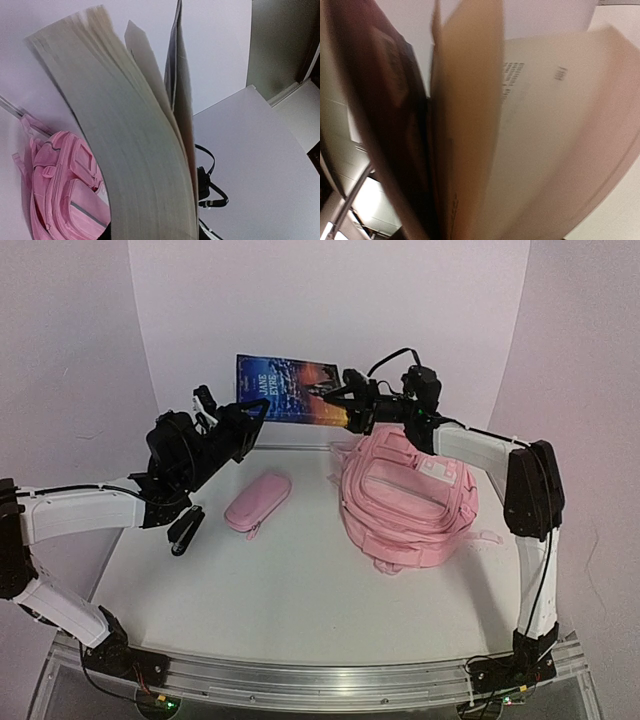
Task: Pack the student bag
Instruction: Pick up the book from the center of the board.
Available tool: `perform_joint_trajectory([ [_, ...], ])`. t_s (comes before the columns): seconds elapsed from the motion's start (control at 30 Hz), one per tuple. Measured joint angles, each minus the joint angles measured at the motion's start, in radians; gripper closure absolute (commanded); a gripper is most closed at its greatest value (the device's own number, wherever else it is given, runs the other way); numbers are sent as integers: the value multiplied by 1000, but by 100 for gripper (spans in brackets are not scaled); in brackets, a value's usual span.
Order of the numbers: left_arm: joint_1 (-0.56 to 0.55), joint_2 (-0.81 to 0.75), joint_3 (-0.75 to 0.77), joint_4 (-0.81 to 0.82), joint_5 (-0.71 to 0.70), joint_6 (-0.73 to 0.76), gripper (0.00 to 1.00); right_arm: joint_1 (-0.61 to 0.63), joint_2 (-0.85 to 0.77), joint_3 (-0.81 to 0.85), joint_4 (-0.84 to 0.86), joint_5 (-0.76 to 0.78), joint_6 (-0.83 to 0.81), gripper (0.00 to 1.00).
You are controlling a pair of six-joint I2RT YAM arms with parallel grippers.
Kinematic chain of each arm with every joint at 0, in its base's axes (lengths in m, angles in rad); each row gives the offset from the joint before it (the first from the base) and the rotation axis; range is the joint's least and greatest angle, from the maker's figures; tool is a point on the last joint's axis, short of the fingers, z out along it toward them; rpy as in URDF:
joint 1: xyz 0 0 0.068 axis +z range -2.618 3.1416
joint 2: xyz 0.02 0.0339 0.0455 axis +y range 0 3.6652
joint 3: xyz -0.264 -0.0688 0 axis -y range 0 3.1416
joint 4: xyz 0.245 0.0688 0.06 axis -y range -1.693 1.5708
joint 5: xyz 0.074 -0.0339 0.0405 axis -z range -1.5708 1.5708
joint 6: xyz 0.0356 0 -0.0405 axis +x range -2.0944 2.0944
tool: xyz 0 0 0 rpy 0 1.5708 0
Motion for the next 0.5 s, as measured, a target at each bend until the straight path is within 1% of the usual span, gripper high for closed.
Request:
perform_joint_trajectory([
  [0.03,1,0,-1,8,0,-8,100,-2,7,0,71,-2,66,65],
  [0.1,1,-3,-2,22,4,-27,99,-4,9,-1,189,-5,177,75],
  [0.13,1,-8,-1,27,10,-35,97,-4,9,-1,226,-7,203,80],
  [0.17,1,-14,0,27,16,-42,93,-4,9,-1,264,-13,230,86],
  [0.23,0,-32,9,-3,28,-48,79,-4,9,-4,309,-18,264,99],
  [0.37,3,-58,67,-172,70,-42,34,-5,5,-50,370,-28,308,100],
  [0.4,4,-63,75,-212,86,-33,27,-6,1,-68,376,-31,313,100],
  [0.43,2,-71,80,-257,106,-26,23,-7,-3,-86,377,-35,316,100],
  [0.5,1,-99,85,-358,140,-15,18,-9,-11,-129,374,-43,323,100],
])
